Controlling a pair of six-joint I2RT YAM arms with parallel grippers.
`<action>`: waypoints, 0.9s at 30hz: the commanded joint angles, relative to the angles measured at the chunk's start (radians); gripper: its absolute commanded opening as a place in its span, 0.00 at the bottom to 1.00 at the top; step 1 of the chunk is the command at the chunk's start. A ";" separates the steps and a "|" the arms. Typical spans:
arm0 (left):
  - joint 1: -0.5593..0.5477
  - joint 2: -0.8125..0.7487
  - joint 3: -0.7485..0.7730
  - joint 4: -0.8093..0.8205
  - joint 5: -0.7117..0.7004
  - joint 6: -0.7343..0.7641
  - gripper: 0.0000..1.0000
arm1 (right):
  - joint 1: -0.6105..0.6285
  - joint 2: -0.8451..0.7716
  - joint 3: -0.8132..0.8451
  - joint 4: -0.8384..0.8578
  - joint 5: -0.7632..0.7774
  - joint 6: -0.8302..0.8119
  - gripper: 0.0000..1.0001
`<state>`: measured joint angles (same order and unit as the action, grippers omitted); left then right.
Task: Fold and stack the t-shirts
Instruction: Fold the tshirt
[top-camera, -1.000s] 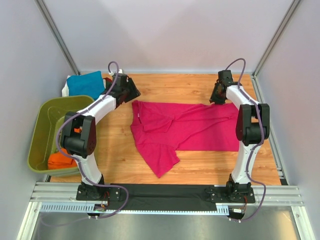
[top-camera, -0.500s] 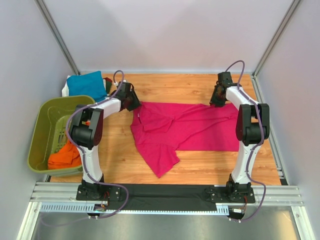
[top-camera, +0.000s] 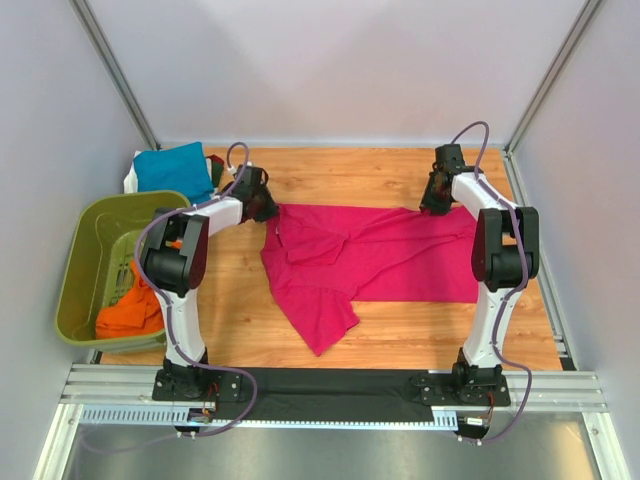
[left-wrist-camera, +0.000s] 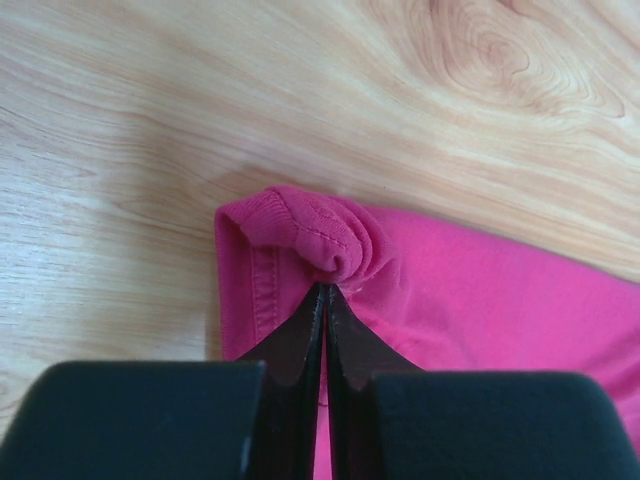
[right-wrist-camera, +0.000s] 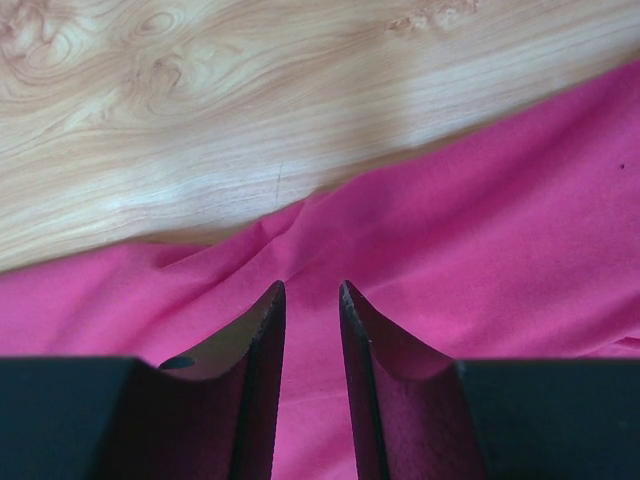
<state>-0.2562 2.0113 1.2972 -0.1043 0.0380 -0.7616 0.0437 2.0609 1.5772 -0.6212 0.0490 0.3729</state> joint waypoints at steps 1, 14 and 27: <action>0.008 -0.068 -0.015 0.057 -0.024 -0.015 0.06 | 0.002 0.015 0.024 0.002 0.020 -0.005 0.30; 0.011 -0.151 -0.108 0.098 -0.036 -0.101 0.00 | 0.002 0.039 0.020 0.000 0.017 0.003 0.29; 0.041 -0.063 -0.067 0.215 0.039 0.025 0.34 | 0.002 0.028 0.010 -0.002 0.022 -0.005 0.29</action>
<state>-0.2253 1.9282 1.1873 0.0654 0.0574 -0.7765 0.0437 2.0949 1.5772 -0.6331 0.0551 0.3729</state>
